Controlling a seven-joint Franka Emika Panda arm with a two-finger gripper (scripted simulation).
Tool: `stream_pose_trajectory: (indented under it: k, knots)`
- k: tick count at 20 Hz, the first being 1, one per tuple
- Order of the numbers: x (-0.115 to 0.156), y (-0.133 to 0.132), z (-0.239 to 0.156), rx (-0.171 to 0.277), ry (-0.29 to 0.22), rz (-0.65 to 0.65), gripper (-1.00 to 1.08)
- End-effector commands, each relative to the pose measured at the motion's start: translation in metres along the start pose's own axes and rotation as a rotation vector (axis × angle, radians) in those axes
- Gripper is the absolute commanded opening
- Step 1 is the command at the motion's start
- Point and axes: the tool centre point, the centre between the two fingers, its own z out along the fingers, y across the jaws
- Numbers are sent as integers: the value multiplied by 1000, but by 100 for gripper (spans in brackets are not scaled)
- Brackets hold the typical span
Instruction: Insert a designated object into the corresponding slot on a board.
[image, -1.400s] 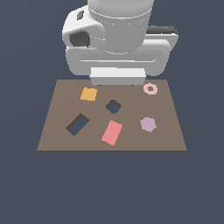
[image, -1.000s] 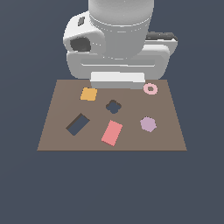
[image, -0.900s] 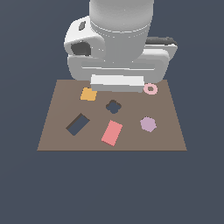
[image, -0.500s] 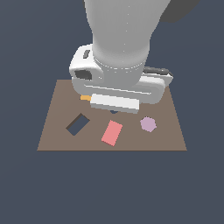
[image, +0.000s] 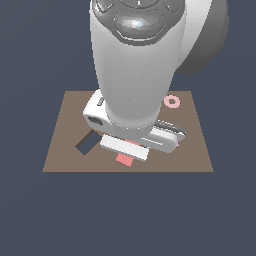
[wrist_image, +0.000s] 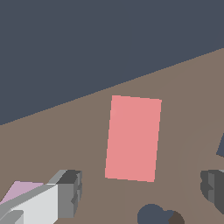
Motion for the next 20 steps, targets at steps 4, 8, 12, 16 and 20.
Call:
stream_pose_trajectory:
  k: [4, 8, 12, 16, 20]
  knots:
    - [15, -1, 16, 1, 1, 61, 100]
    - [20, -1, 22, 2, 1, 83, 100]
    - [22, -1, 24, 2, 1, 89, 100]
    - [21, -1, 27, 2, 0, 87, 100]
    - [22, -1, 40, 2, 1, 89, 100]
